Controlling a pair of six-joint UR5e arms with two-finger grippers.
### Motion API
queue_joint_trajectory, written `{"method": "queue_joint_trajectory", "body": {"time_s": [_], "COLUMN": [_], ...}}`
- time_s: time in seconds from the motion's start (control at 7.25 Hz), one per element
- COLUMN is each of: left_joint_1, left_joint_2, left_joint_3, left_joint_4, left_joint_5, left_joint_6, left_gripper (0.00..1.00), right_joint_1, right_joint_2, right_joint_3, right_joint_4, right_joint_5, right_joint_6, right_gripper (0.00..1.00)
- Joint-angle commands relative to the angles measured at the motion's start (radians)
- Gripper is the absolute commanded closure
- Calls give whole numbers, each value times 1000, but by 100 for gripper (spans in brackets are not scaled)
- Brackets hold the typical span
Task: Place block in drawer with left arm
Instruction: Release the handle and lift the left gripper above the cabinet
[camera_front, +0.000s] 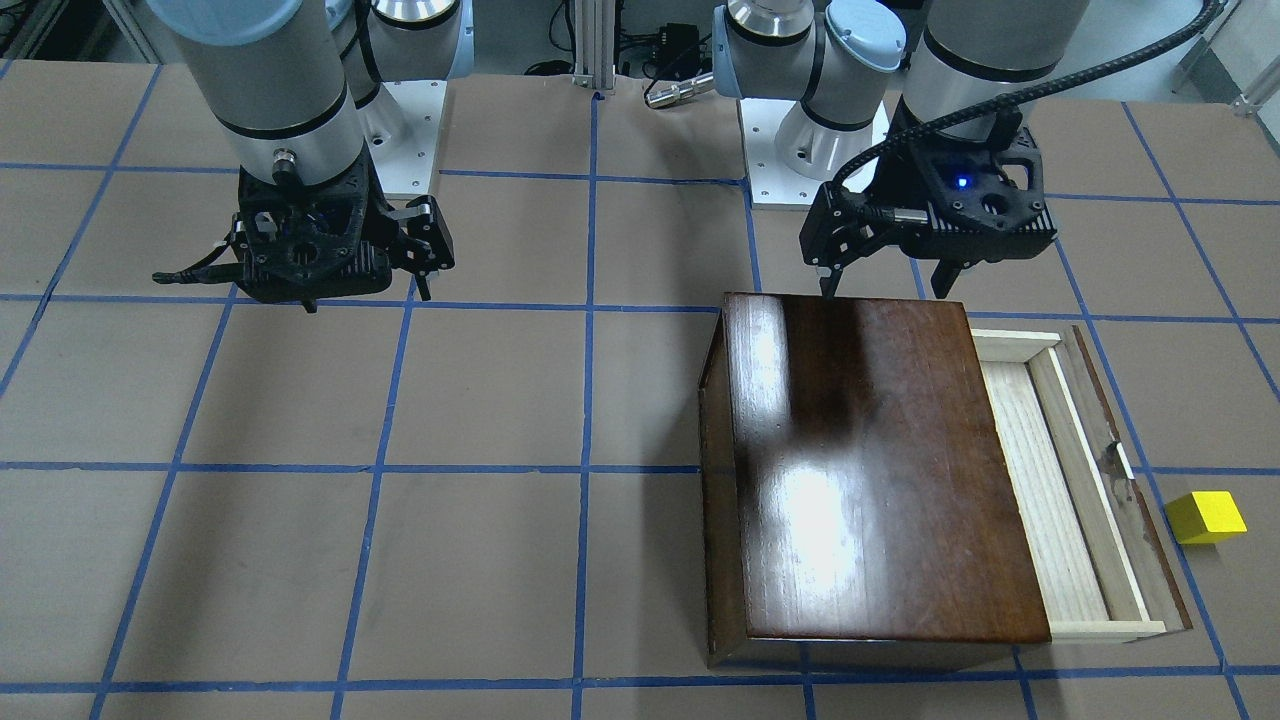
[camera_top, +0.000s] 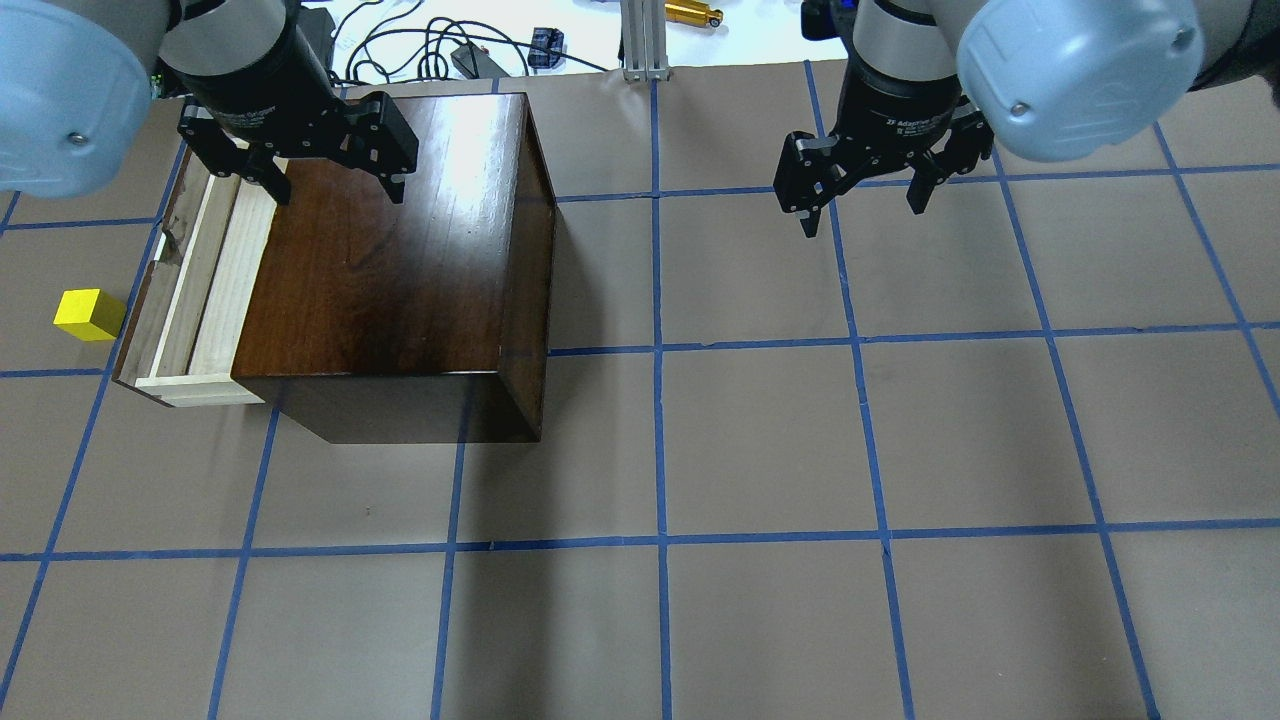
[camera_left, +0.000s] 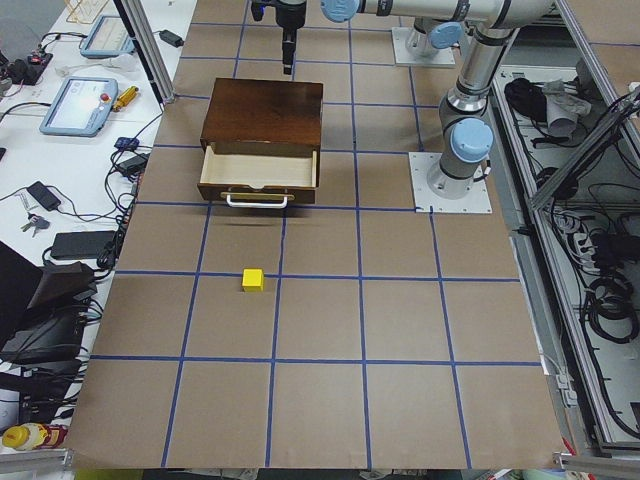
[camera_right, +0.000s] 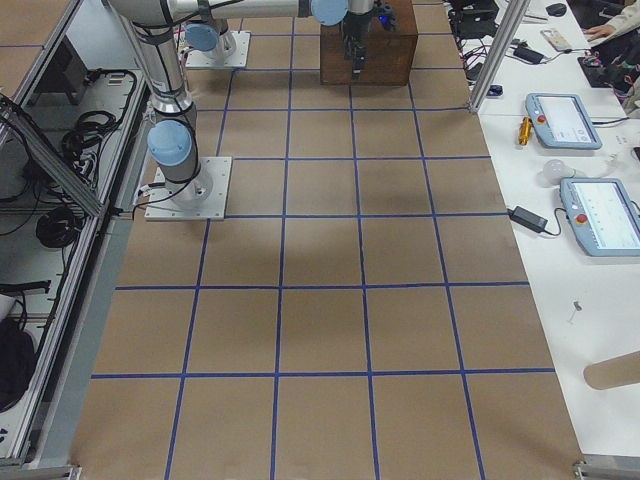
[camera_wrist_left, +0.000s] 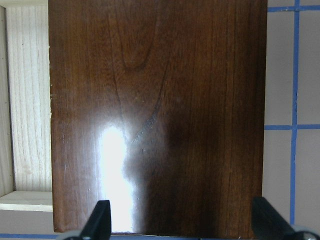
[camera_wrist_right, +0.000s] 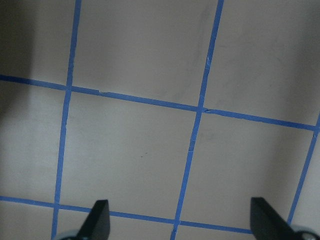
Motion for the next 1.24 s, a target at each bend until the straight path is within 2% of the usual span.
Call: {"method": "queue_joint_trajectory", "body": {"time_s": [0.0, 0.14, 0.69, 0.83, 1.1], "left_joint_1": [5, 32, 367, 452, 550], "left_joint_2": [4, 16, 21, 1, -57], "left_joint_3": [0, 0, 3, 6, 9], "left_joint_4": [0, -5, -81, -81, -60], "left_joint_5": [0, 3, -6, -12, -14], "left_joint_6": [12, 85, 453, 582, 727], "left_gripper": [0, 0, 0, 0, 0], "right_joint_1": [0, 0, 0, 0, 0], "right_joint_2": [0, 0, 0, 0, 0], "right_joint_3": [0, 0, 0, 0, 0], "right_joint_4": [0, 0, 0, 0, 0], "right_joint_5": [0, 0, 0, 0, 0], "right_joint_6": [1, -1, 1, -1, -1], "right_gripper": [0, 0, 0, 0, 0]}}
